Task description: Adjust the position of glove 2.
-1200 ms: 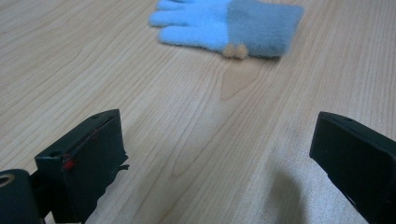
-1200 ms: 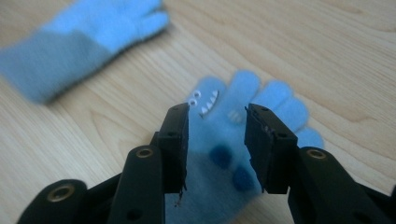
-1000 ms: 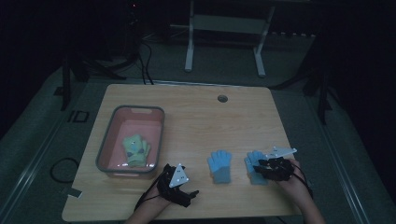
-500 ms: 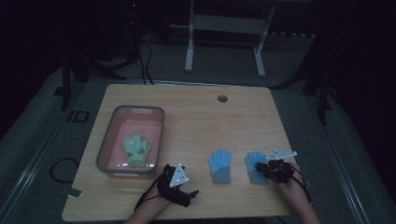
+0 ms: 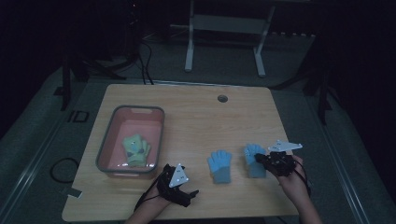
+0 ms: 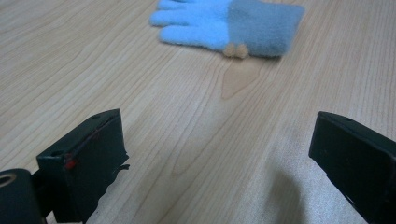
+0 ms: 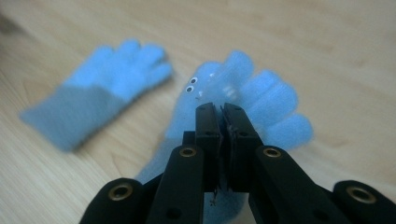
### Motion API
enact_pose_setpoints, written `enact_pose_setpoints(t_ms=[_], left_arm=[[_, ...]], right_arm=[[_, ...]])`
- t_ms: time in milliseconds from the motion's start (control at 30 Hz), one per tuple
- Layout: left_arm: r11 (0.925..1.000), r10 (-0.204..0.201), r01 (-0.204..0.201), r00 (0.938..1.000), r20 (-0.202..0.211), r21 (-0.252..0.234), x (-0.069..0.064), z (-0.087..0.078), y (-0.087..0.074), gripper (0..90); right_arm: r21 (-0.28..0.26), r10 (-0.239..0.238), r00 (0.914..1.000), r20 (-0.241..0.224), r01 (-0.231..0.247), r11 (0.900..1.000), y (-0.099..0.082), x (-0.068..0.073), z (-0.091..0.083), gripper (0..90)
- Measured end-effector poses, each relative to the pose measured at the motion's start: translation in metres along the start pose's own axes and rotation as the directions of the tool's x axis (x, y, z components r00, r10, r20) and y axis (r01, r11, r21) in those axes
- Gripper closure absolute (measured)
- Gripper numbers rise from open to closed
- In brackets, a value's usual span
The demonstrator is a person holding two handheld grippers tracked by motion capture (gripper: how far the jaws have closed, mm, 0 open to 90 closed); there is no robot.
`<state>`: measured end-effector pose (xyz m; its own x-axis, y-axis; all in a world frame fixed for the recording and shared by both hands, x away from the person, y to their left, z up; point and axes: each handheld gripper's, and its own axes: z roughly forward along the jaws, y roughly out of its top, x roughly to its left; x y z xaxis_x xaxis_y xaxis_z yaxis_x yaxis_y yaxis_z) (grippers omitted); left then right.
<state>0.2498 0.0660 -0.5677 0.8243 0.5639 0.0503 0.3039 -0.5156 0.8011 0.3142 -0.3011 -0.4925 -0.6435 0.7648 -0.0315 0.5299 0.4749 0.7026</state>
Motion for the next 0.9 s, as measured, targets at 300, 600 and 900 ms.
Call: enact_pose_setpoints(t_ms=[300, 600, 900], left_arm=[[1.0, 0.001, -0.001, 1.0, -0.001, -0.003, 0.0, 0.0, 0.0, 3.9], [1.0, -0.005, 0.005, 1.0, 0.002, 0.0, 0.0, 0.0, 0.0, 3.9], [1.0, 0.0, 0.0, 1.0, 0.002, 0.0, 0.0, 0.0, 0.0, 3.9]], right_arm=[[-0.079, -0.037, 0.999, -0.023, 0.035, 0.9962, 0.036, 0.022, -0.025, 85.6], [-0.13, -0.067, 0.9956, -0.065, 0.058, 0.9898, 0.061, 0.051, -0.032, 85.6], [-0.118, -0.087, 0.9887, -0.123, 0.072, 0.9904, 0.07, 0.082, -0.01, 85.4]])
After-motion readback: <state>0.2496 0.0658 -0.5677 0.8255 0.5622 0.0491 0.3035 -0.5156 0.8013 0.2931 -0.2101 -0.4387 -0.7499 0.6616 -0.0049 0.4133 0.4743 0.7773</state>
